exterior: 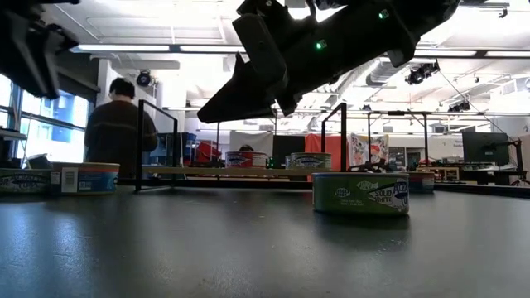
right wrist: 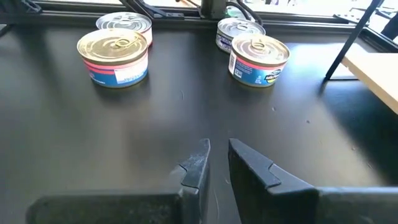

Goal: Stack canned seafood by type on shelf
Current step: Put the blue tuna can on the shelf

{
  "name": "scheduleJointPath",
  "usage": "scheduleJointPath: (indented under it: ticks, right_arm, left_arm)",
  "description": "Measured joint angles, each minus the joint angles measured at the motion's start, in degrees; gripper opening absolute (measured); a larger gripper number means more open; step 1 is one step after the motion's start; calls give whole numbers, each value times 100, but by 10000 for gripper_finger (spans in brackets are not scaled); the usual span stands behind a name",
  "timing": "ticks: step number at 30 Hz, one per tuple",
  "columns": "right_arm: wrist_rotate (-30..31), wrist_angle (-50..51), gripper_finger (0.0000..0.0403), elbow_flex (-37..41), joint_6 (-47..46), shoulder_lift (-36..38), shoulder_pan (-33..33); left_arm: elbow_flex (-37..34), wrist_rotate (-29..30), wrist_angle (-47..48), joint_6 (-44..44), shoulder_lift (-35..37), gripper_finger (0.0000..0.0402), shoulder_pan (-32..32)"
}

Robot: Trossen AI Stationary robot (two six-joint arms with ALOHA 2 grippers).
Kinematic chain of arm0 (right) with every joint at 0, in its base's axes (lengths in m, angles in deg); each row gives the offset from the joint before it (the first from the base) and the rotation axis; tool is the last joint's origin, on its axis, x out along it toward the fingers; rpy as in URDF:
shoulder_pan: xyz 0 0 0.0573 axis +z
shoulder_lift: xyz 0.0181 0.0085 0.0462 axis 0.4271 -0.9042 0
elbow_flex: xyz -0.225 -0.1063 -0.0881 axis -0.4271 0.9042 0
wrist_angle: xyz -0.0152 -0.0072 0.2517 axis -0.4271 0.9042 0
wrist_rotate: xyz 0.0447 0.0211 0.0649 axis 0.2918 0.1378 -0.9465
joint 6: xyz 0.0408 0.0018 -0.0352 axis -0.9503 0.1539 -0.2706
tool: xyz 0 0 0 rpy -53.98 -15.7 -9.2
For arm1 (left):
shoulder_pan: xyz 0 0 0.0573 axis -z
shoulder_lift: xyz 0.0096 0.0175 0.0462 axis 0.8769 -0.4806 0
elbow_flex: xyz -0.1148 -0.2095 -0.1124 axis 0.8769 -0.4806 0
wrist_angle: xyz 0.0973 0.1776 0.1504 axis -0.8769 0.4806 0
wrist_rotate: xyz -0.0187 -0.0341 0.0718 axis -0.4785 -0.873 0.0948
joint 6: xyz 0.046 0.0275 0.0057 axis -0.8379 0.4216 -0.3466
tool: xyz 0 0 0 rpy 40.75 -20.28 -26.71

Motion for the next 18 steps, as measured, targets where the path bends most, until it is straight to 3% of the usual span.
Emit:
scheduleJointPath:
  ticks: [4,9,14,18]
  right_arm:
    - [-2,57,48,20,2,0,17]
    - [-2,129,48,20,44,0,22]
    - [-2,134,48,20,125,0,23]
    - [362,843,48,21,625,254,252]
  left_arm:
    - [-194,213,128,962,-2,85,347]
    - [-826,1667,-531,1841,-20,85,536]
    - [-1415,2147,-1698,1203,-20,98,358]
    - [-1677,2126,-2563,-61,-83,122,185]
